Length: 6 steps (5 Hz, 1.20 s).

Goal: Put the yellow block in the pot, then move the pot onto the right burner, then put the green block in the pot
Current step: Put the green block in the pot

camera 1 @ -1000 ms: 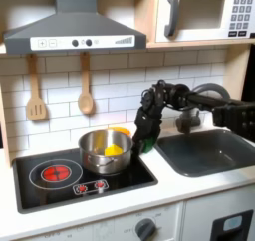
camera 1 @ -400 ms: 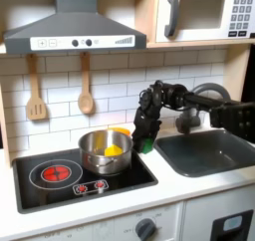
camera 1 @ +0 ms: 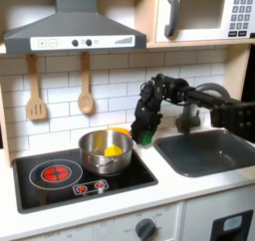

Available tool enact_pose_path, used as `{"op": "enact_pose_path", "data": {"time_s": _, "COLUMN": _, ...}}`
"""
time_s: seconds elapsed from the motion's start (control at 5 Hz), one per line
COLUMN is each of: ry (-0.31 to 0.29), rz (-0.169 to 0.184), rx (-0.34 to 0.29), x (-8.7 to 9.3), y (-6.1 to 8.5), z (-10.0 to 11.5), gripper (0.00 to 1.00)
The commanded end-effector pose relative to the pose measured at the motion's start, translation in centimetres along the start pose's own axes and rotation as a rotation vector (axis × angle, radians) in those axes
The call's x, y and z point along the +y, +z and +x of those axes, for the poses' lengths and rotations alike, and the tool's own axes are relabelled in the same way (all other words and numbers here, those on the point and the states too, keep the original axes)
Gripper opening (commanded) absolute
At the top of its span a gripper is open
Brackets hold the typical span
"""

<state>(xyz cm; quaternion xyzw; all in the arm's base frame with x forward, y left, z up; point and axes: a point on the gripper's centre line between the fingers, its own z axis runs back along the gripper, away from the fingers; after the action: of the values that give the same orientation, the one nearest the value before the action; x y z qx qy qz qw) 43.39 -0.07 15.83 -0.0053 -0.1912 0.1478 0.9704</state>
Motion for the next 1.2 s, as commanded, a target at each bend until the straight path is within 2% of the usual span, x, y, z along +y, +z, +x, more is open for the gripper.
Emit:
{"op": "enact_pose_path", "data": {"time_s": 0.0, "ry": -0.066, "rz": -0.007, "rx": -0.096, "x": -1.4, "y": 3.9, "z": 1.4, "gripper": 0.00}}
{"op": "enact_pose_path", "data": {"time_s": 0.4, "ry": -0.016, "rz": 0.004, "rx": -0.191, "x": 0.7, "y": 8.6, "z": 1.3, "gripper": 0.00}}
{"op": "enact_pose_path", "data": {"time_s": 0.6, "ry": 0.008, "rz": 0.014, "rx": -0.189, "x": 1.6, "y": 9.4, "z": -0.1, "gripper": 0.00}}
{"op": "enact_pose_path", "data": {"time_s": 1.0, "ry": 0.079, "rz": 0.045, "rx": -0.176, "x": 4.9, "y": 10.1, "z": -2.0, "gripper": 0.00}}
